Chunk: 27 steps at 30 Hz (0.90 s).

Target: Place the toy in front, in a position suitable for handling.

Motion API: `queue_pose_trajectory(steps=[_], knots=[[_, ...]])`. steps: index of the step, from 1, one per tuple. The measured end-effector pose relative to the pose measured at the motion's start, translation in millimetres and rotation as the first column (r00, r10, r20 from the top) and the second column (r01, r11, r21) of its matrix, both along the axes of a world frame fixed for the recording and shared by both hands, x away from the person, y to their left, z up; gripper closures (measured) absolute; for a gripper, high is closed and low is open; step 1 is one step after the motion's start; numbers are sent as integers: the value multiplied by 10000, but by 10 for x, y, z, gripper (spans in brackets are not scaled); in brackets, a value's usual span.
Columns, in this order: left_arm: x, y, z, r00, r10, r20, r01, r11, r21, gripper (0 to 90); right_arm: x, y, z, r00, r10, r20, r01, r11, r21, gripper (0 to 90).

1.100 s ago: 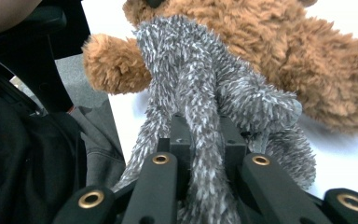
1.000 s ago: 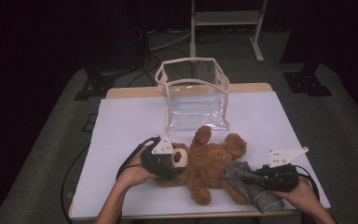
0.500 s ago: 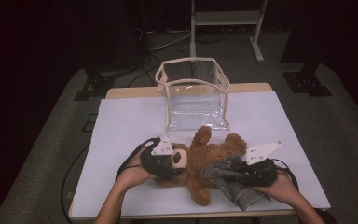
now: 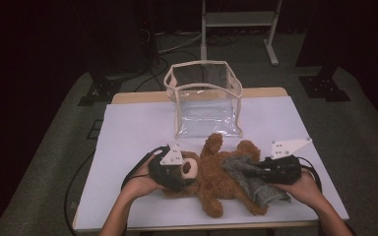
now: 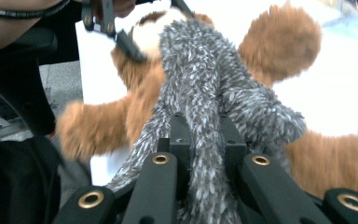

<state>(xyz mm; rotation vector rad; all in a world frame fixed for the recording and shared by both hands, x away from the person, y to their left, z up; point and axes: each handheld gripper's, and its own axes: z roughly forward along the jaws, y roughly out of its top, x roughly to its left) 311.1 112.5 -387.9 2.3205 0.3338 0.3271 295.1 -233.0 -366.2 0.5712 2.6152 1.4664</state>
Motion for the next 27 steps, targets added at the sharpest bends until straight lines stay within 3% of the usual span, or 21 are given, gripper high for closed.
queue_pose_trajectory(steps=[6, 11, 18, 22, 27], knots=[[-7, 19, -12, 10000, -50, 0, 50, 10000, -60, 198, 119, 224, 42, 9990, 432, 134, -429, 9988, -239, 797], [-16, 14, -9, 9999, -114, -23, 114, 9999, -46, 199, 69, 99, -37, 9995, 287, -119, -288, 9996, -76, 797], [-22, 13, -5, 9997, -196, -169, 195, 9998, -45, 199, -8, -127, -132, 9987, -151, -477, 142, 9997, -201, 796], [-29, 15, -2, 9995, -260, -197, 261, 9997, 24, 199, 29, -114, -46, 9994, -168, -296, 159, 9994, -306, 797], [-44, 15, 5, 9992, -370, -162, 373, 9991, 183, 199, 133, 63, 74, 10000, 16, 93, -12, 9990, -452, 796]])
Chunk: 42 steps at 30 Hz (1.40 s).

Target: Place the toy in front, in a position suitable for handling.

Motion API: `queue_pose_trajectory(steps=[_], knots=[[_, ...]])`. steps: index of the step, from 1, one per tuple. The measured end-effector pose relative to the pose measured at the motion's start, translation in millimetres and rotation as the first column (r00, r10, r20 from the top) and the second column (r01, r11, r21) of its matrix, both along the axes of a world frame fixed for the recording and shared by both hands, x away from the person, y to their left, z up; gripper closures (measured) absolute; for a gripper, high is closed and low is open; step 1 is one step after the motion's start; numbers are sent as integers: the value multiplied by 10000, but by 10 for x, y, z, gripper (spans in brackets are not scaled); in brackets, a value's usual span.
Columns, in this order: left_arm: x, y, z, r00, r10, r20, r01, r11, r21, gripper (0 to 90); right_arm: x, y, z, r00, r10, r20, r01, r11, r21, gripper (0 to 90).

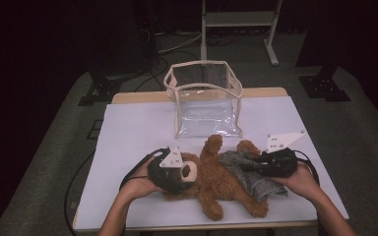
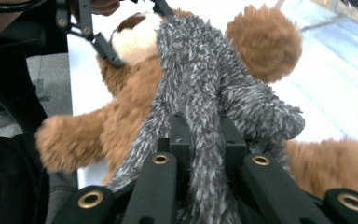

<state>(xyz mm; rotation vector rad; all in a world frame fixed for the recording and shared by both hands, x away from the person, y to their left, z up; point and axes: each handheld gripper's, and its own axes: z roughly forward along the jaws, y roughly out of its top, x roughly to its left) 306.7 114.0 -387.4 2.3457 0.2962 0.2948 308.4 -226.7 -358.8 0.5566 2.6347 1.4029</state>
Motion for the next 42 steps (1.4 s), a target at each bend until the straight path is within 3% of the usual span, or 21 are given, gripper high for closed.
queue_pose_trajectory(steps=[4, 7, 14, 20, 26, 30, 33, 37, 42], knots=[[-7, 14, -6, 10000, -8, -41, 7, 10000, -88, 199, 147, 90, 40, 10000, 40, 74, -39, 9999, -114, 796], [4, 32, 16, 10000, -52, -15, 51, 9999, -131, 196, 244, 111, -23, 9995, 83, -317, -88, 9999, -136, 797], [9, 44, 52, 9997, -213, 108, 216, 9994, -278, 186, 164, 102, -109, 9990, 192, -409, -187, 9998, 110, 796], [-2, 63, 25, 9997, -228, -32, 227, 9993, -299, 217, 156, -17, -138, 9993, 24, -385, -18, 9999, 147, 796], [1, 54, 15, 9998, -198, -68, 196, 9995, -254, 216, 195, -319, -267, 9951, -739, -650, 731, 9972, -146, 796], [1, 40, 12, 9998, -166, -54, 166, 9998, -133, 216, 166, -436, -181, 9939, -998, -465, 988, 9948, -241, 796], [-6, 28, 13, 9998, -173, -35, 172, 9998, -50, 216, 169, -385, -21, 9959, -895, -141, 894, 9960, -66, 797], [-28, 24, 11, 9999, -160, -2, 160, 9999, -7, 216, 253, -156, 119, 9986, -444, 271, 448, 9989, -127, 797], [-31, 41, 2, 9998, -198, -4, 198, 9998, -64, 216, 372, 67, -5, 9999, -136, 8, 136, 9976, -686, 797]])
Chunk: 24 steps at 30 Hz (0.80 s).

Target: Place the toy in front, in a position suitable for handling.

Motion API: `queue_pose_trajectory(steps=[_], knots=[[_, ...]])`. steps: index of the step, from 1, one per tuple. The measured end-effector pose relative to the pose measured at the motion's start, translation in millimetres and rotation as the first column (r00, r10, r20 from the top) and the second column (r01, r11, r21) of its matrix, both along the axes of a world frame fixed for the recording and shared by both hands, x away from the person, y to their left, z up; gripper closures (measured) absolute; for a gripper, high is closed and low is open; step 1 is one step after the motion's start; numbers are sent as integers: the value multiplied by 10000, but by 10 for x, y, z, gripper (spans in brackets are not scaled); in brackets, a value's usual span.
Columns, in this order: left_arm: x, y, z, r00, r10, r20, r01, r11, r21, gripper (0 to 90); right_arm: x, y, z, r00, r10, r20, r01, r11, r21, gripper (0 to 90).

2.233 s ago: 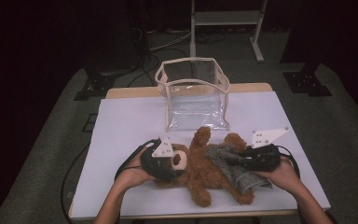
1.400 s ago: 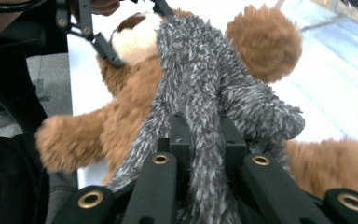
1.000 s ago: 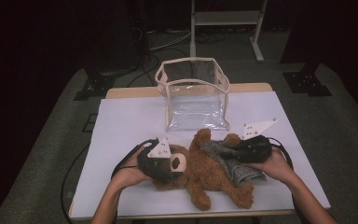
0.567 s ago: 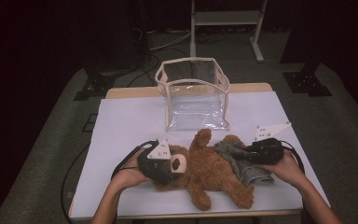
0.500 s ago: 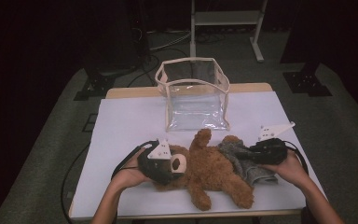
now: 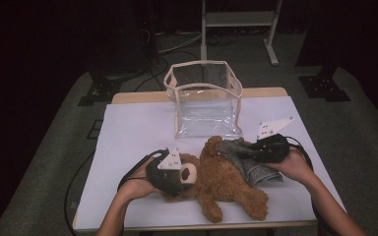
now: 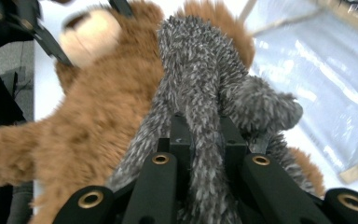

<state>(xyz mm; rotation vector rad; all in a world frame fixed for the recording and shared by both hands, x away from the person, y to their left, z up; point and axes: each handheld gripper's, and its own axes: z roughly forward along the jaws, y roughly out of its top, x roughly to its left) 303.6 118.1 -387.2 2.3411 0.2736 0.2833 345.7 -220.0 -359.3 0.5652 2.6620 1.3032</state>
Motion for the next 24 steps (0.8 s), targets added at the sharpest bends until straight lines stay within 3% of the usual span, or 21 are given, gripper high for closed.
queue_pose_trajectory(steps=[3, 7, 11, 14, 18, 21, 24], knots=[[8, 6, -7, 10000, 2, 2, -2, 10000, -74, 216, 58, -101, -141, 9991, -289, -304, 294, 9994, 165, 797], [14, -3, -6, 10000, 6, 13, -6, 10000, -15, 215, 93, -381, -267, 9919, -1052, -710, 1069, 9941, 200, 797], [18, -13, -5, 10000, 22, -11, -22, 10000, 24, 214, 34, -529, -217, 9892, -1302, -666, 1330, 9904, 389, 797], [14, -22, -4, 10000, 40, 14, -40, 10000, 78, 212, 5, -478, -98, 9926, -1144, -396, 1164, 9919, 504, 797], [8, -18, -5, 10000, 19, 19, -20, 10000, 91, 212, 29, -261, 5, 9980, -626, -105, 630, 9970, 440, 797], [8, -11, -7, 10000, -18, 20, 18, 10000, 95, 212, 82, -86, -3, 9994, -343, -10, 343, 9994, 100, 797], [10, -4, -8, 10000, -12, 36, 11, 10000, 63, 212, 173, -37, -76, 9990, -398, -178, 395, 9991, -161, 797]])
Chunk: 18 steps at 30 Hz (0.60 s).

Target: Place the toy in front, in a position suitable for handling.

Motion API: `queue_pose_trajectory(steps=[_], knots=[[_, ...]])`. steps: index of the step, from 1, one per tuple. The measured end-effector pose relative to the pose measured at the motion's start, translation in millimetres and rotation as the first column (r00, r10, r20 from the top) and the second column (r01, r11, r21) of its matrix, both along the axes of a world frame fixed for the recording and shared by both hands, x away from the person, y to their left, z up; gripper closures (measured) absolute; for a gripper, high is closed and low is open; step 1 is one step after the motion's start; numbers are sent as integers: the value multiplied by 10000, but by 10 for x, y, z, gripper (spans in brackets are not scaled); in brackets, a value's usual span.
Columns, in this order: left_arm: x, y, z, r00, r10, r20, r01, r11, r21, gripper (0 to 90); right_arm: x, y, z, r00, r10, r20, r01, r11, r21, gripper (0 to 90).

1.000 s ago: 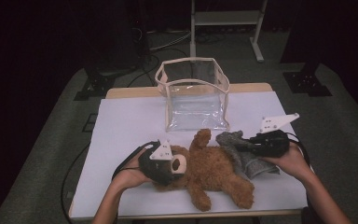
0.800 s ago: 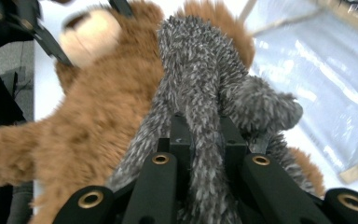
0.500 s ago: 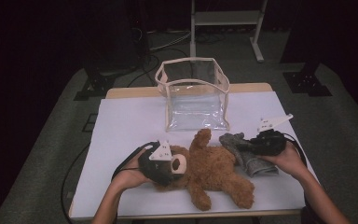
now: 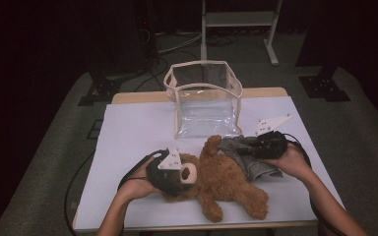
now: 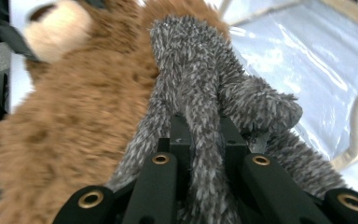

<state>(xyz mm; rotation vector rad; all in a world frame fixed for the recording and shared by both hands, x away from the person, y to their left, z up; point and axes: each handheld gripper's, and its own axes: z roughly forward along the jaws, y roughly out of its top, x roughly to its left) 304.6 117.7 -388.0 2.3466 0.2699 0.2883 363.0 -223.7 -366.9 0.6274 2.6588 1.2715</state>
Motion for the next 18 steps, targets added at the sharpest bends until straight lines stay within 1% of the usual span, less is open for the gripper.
queue_pose_trajectory(steps=[2, 4, 5, 7, 9, 11, 13, 16, 18], knots=[[1, 1, -2, 10000, 17, -23, -17, 10000, -33, 212, 61, -56, -67, 9995, -263, -181, 262, 9997, -32, 797], [4, 1, -2, 10000, 12, -17, -12, 10000, -39, 212, 93, -156, -132, 9976, -567, -385, 569, 9984, 41, 797], [7, 0, -2, 10000, 15, -24, -15, 10000, -48, 212, 96, -212, -158, 9968, -715, -358, 716, 9974, 13, 797], [14, -5, -6, 10000, 64, -52, -65, 9999, -104, 211, 83, -317, -182, 9942, -990, -408, 987, 9951, -113, 797], [26, -5, -7, 9999, 112, -60, -113, 9999, -118, 211, 41, -402, -155, 9933, -1073, -417, 1076, 9942, 43, 797], [42, -6, -14, 9996, 251, -119, -254, 9994, -219, 213, -28, -442, -76, 9941, -1023, -348, 1032, 9944, 244, 797], [60, -8, -21, 9988, 444, -226, -452, 9984, -344, 216, -103, -433, 20, 9965, -818, -143, 823, 9957, 424, 797], [87, -9, -30, 9970, 727, -259, -738, 9963, -449, 217, -218, -340, 124, 9996, -277, 64, 272, 9974, 674, 797], [98, -6, -36, 9957, 883, -289, -896, 9947, -512, 217, -280, -248, 141, 9998, 79, 176, -89, 9985, 536, 797]])
